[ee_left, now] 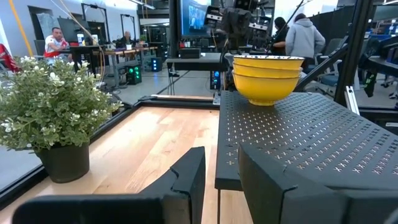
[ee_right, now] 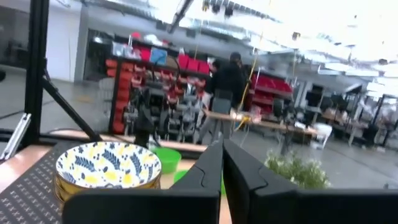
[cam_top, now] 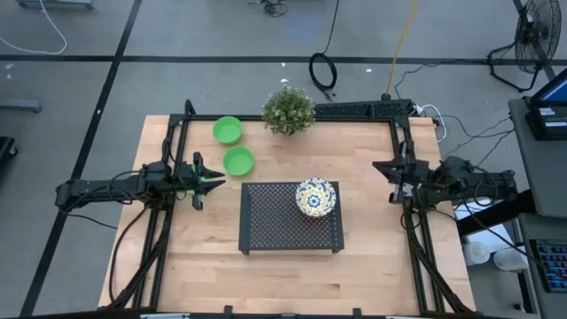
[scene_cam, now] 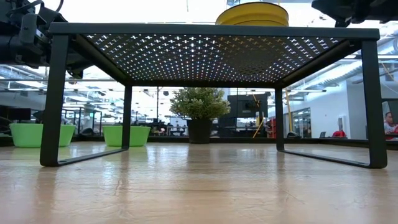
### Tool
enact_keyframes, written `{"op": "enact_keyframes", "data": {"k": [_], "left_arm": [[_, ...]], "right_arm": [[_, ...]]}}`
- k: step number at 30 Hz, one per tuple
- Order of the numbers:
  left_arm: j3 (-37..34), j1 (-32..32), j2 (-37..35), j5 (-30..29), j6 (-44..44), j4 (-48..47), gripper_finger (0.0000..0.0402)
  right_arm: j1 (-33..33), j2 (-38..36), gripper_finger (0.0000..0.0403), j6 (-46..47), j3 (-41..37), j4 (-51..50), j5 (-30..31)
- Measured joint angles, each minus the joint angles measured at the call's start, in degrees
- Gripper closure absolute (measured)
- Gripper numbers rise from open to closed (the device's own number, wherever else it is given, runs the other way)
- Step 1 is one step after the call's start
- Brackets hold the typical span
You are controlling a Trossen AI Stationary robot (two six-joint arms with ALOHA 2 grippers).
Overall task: Pick & Place Mini bowls
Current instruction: Put the top green bowl on the shelf
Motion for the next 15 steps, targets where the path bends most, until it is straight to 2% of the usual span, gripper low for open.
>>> {"op": "enact_keyframes", "data": {"k": [8, 15], "left_arm": [[0.0, 0.0, 0.0, 0.0, 0.0, 0.0, 0.0302], [0.0, 0.0, 0.0, 0.0, 0.0, 0.0, 0.0302]], "right_arm": [[0.0, -5.52, 0.0403, -1.1, -2.78, 1.22, -0.01], [0.0, -6.45, 0.0403, -0.48, -6.29, 4.57, -0.02]]}}
